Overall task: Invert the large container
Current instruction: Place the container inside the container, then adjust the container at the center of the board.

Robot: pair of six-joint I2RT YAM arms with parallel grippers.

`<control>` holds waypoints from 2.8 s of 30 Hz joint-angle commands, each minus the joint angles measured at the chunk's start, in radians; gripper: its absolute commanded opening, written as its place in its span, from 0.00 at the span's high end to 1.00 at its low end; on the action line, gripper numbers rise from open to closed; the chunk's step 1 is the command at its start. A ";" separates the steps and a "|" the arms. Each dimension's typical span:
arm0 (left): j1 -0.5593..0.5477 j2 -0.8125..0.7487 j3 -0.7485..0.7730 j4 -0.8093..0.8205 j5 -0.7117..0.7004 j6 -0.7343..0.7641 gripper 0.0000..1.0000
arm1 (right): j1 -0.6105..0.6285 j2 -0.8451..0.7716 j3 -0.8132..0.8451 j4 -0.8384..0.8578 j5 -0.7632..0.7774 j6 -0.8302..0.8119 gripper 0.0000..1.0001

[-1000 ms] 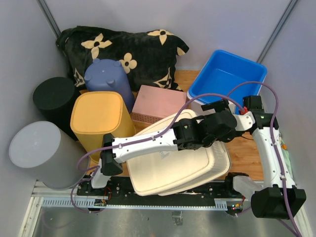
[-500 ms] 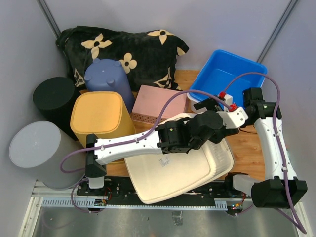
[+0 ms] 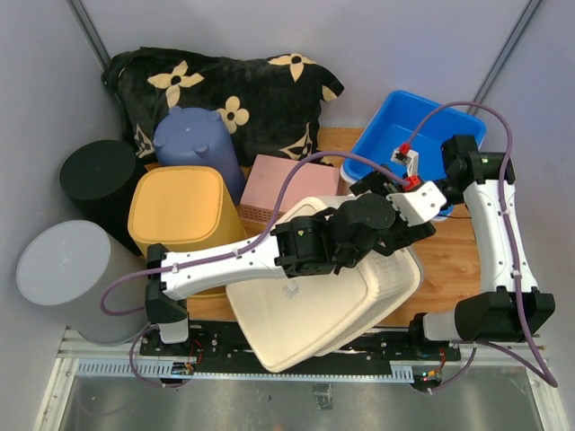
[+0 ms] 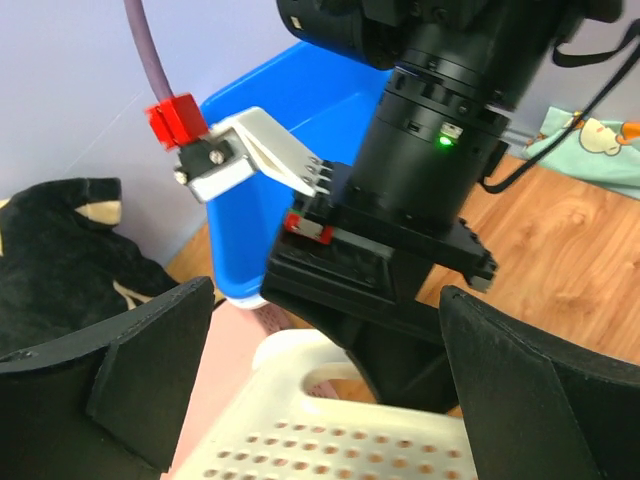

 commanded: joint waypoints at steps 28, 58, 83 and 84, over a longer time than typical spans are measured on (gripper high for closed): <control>0.016 0.079 -0.009 -0.289 -0.004 -0.013 0.02 | 0.013 -0.322 -0.098 -0.110 0.552 -0.499 0.04; 0.611 -0.211 0.192 -0.182 -0.208 0.113 0.01 | -0.086 -0.177 0.044 0.514 0.505 -0.069 0.05; 1.257 -0.717 -0.471 -0.443 0.241 -0.164 0.02 | 0.233 -0.131 -0.336 0.997 1.023 0.010 0.12; 1.268 -0.733 -0.469 -0.460 0.277 -0.169 0.03 | 0.238 -0.154 -0.350 0.987 1.018 0.009 0.12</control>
